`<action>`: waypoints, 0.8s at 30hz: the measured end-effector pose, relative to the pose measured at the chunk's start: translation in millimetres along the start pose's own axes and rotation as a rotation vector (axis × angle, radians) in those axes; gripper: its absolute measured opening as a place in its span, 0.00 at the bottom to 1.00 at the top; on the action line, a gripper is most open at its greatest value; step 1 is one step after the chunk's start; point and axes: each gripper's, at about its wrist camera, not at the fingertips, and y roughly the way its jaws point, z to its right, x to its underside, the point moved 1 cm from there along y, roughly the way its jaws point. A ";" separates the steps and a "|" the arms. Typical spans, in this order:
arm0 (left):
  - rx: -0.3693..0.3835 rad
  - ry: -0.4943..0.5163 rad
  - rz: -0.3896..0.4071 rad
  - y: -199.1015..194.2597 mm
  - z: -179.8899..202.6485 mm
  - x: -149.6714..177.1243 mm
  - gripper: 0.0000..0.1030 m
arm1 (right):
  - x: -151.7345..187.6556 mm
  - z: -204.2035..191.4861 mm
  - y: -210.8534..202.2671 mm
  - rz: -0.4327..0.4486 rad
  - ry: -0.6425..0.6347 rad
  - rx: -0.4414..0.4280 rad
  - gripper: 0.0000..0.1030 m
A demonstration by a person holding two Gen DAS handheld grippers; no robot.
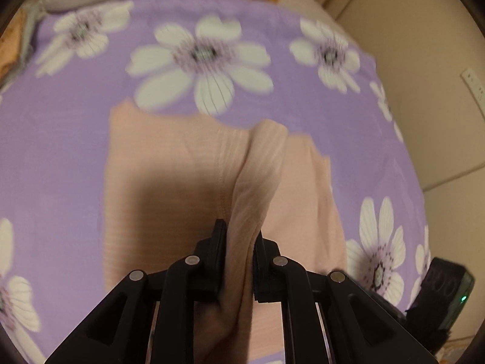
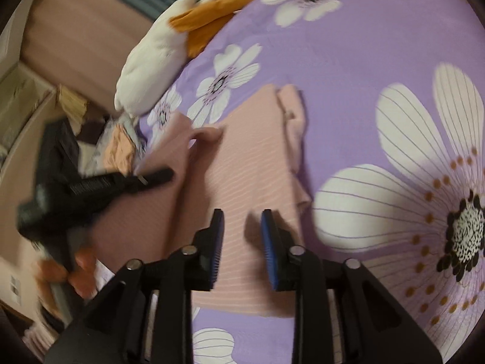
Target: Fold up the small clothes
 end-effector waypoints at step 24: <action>0.137 -0.173 0.026 -59.2 -103.0 57.9 0.35 | -47.7 -48.4 91.6 -0.116 -0.160 0.031 0.53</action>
